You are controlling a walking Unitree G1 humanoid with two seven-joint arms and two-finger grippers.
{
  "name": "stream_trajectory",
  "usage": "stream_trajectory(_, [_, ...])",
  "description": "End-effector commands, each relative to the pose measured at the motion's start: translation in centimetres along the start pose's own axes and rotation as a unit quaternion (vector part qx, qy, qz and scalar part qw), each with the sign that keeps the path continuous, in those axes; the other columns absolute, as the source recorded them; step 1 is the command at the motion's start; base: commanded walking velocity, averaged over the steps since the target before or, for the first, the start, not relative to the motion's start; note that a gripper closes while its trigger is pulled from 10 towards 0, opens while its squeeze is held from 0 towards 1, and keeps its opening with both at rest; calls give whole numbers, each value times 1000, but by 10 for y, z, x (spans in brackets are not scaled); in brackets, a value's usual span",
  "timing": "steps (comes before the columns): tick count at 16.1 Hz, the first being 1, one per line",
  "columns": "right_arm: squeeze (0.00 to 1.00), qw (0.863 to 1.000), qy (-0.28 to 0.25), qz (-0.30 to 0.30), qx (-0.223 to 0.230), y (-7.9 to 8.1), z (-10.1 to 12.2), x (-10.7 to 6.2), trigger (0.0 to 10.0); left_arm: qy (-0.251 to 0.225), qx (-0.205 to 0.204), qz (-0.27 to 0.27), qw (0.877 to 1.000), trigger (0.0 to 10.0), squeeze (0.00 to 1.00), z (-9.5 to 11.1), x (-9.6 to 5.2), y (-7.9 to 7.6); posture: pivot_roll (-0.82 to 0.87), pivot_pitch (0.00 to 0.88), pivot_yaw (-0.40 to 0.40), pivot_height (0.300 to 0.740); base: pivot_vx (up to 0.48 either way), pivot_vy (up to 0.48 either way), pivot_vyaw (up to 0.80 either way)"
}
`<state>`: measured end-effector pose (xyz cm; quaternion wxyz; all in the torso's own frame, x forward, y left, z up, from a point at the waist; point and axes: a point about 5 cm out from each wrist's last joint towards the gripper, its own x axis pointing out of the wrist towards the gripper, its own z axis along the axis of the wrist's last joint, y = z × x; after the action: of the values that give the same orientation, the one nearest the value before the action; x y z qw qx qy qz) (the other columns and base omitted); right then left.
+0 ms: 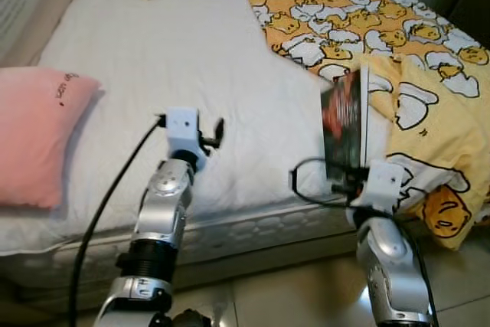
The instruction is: Clean up the room
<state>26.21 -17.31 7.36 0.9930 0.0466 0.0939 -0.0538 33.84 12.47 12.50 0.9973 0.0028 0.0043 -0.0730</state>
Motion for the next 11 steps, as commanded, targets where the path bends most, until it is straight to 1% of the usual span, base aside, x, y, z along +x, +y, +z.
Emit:
stream_trajectory(1, [0,999,-41,4,2,-3,10,3,10000,-14,15,7,1000,10000,1000,-1,-5,3,34,0,34,740,0,0,681])
stream_trajectory(2, [0,999,-41,1,8,-9,5,4,10000,-17,34,11,999,10000,1000,-3,-8,4,34,0,37,740,0,0,675])
stream_trajectory(5, [0,999,-46,9,-1,-12,4,5,10000,24,32,45,998,10000,1000,-13,-5,9,28,0,44,740,0,0,660])
stream_trajectory(6, [0,999,-47,9,-1,-12,4,5,10000,30,26,43,998,10000,1000,-16,-4,8,25,0,45,740,0,0,631])
stream_trajectory(7, [0,999,-50,11,-7,-13,5,8,10000,30,10,39,999,10000,0,-17,-3,6,23,0,43,740,0,0,613])
stream_trajectory(9, [0,998,-61,22,-14,-14,9,13,10000,33,5,52,998,10000,0,-18,0,8,20,0,38,740,0,0,591])
stream_trajectory(11, [0,998,-63,22,-16,-15,10,16,10000,34,12,53,998,10000,0,-19,1,7,20,0,34,740,0,0,547])
